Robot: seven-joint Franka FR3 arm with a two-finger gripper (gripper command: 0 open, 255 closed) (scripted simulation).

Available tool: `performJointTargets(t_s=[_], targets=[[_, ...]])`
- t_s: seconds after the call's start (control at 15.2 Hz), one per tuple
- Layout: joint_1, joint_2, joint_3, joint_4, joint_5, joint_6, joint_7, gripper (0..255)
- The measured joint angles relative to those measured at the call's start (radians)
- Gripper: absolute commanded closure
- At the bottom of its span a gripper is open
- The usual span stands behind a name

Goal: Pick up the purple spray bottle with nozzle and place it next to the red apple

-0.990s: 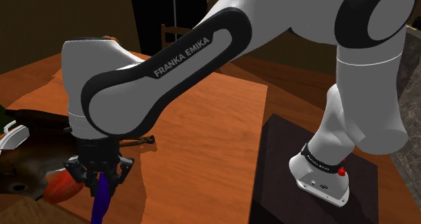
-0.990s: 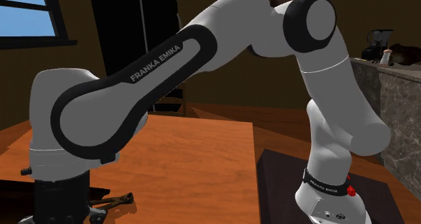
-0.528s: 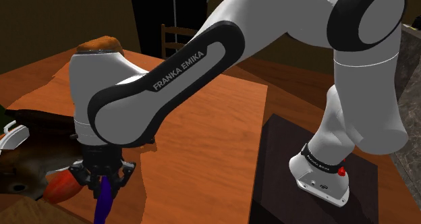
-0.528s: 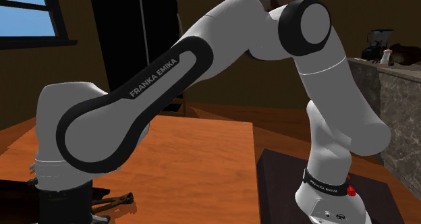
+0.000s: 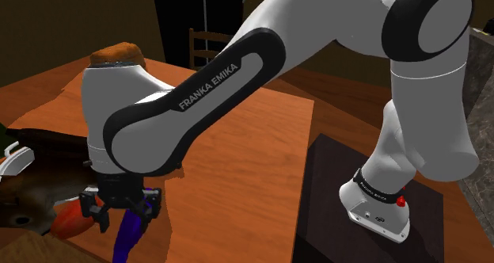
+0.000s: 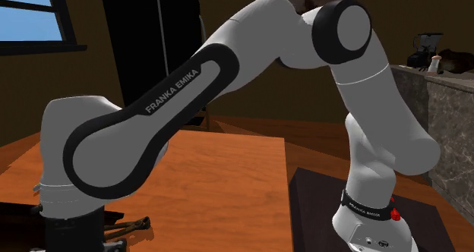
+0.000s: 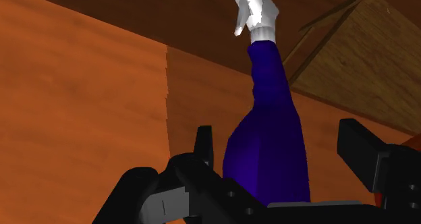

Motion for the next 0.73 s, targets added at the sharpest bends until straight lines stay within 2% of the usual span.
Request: performJointTargets(t_s=[0.26,0.73], targets=[[0.001,0.002,0.000,-0.001,0.000,0.000,0.000,0],[-0.034,-0.078,0.006,0.004,0.017,-0.089,-0.009,0]])
